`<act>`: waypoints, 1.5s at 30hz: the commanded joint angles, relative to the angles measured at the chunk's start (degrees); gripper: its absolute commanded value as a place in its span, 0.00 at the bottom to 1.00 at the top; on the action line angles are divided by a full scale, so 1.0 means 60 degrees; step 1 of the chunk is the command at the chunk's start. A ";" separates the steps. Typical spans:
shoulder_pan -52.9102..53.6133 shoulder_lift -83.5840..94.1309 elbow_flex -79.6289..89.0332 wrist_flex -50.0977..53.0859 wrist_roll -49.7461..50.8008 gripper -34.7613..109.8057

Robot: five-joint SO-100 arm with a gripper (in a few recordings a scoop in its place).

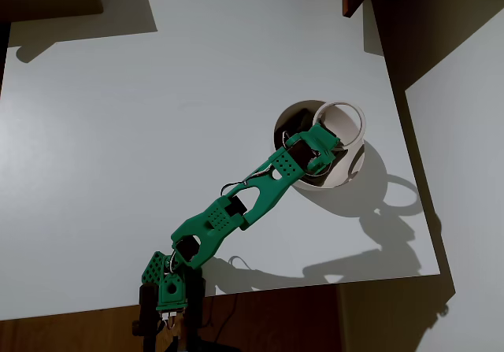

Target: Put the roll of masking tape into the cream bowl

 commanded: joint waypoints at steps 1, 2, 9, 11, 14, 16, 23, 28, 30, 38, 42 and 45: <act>0.0146 0.0352 -0.0806 0.0278 -0.0117 0.18; 0.0176 0.0293 -0.0806 0.0308 -0.0117 0.18; 0.0366 -0.0249 -0.0806 0.0469 -0.0220 0.18; 0.0366 -0.0381 -0.0806 0.0498 -0.0220 0.18; 0.0337 -0.0557 -0.0806 0.0557 -0.0234 0.18; 0.0322 -0.0703 -0.0806 0.0586 -0.0234 0.18; 0.0352 -0.0937 -0.0806 0.0425 -0.0190 0.18; 0.0366 -0.0835 -0.0806 0.0381 -0.0044 0.30; 0.0366 -0.0791 -0.0806 0.0381 0.0000 0.30; 0.0308 -0.0659 -0.0806 0.0337 0.0220 0.30; 0.0161 -0.0278 -0.0835 0.0293 0.0425 0.18; -0.0044 0.0220 -0.0864 0.0410 0.0601 0.18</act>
